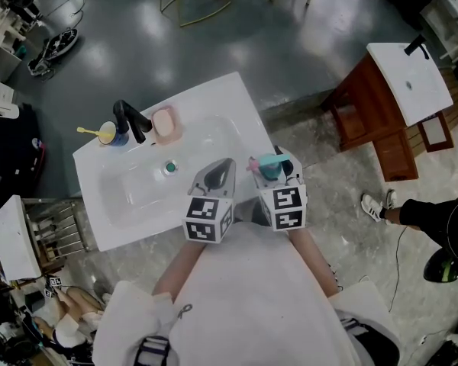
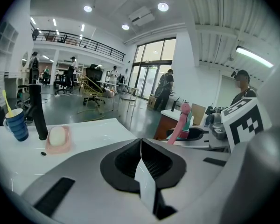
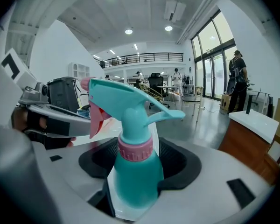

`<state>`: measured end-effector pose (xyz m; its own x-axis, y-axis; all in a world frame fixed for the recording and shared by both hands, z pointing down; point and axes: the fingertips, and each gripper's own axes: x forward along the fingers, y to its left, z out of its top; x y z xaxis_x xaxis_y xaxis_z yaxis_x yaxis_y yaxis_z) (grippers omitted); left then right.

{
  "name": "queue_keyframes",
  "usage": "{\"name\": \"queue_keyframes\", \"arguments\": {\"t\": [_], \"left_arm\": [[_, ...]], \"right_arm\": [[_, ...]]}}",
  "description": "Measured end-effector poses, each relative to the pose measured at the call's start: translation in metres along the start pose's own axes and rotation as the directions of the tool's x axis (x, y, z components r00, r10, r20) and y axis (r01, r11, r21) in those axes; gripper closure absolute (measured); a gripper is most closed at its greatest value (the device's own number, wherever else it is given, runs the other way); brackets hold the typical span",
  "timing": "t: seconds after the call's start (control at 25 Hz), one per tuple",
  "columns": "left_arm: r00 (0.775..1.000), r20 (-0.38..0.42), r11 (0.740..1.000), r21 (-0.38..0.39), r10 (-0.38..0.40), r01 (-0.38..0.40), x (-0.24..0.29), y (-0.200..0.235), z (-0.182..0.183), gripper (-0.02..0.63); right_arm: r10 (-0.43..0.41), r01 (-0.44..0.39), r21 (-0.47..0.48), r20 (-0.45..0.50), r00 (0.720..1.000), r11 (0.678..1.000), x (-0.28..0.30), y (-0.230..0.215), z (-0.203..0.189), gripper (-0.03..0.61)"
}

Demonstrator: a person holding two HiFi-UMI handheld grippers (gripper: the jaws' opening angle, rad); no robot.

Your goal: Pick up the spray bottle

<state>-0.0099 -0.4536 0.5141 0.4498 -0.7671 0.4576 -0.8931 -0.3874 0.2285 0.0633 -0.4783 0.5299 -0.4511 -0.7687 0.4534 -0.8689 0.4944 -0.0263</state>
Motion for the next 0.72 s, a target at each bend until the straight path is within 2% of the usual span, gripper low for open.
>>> {"name": "queue_keyframes", "arguments": {"t": [0.72], "left_arm": [[1.000,0.020,1.000,-0.006,0.012,-0.012,-0.0014,0.0057,0.0069,0.588]], "right_arm": [[-0.022,0.022,0.034,0.003,1.000,0.999,0.0011,-0.0054,0.0040,0.298]]}}
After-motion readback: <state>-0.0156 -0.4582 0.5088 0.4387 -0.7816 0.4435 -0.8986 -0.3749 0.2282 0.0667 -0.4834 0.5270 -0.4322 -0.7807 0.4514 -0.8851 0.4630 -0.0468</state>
